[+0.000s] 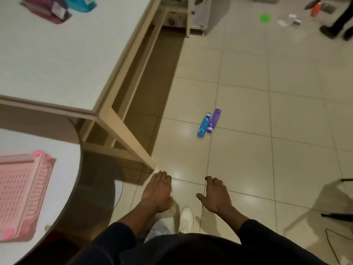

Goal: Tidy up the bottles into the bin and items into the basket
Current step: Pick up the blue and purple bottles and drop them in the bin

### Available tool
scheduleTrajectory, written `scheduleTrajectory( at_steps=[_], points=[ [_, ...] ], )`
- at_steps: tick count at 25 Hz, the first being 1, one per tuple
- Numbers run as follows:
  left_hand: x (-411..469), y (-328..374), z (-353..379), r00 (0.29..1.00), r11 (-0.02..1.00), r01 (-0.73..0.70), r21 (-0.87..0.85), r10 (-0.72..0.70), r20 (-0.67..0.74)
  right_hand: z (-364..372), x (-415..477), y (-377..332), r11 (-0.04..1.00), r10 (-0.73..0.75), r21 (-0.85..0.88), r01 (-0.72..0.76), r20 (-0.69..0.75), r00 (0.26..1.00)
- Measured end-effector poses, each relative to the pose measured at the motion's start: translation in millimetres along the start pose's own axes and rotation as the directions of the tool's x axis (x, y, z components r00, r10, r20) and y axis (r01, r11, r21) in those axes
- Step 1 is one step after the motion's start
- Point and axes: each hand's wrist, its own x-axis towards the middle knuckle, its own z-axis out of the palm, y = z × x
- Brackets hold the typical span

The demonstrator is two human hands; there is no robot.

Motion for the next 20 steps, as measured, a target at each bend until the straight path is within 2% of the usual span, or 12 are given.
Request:
scheduleTrajectory(
  at_steps=[5, 8, 16, 20],
  points=[
    [76, 11, -32, 0.992, 0.99, -0.126, 0.069, 0.124, 0.019, -13, 28, 18, 0.995, 0.095, 0.016, -0.095, 0.009, 0.995],
    [132, 6, -54, 0.988, 0.987, -0.152, 0.042, 0.151, 0.013, -41, 70, 27, 0.995, 0.099, -0.019, -0.099, -0.003, 0.995],
    [272, -28, -130, 0.983, 0.983, -0.184, 0.019, 0.183, 0.019, -163, 212, 47, 0.994, 0.077, -0.066, -0.091, -0.185, 0.98],
    [321, -40, -160, 0.987, 0.988, -0.157, 0.011, 0.157, 0.02, -203, 274, 53, 0.982, 0.176, 0.093, -0.162, -0.167, 0.97]
  ],
)
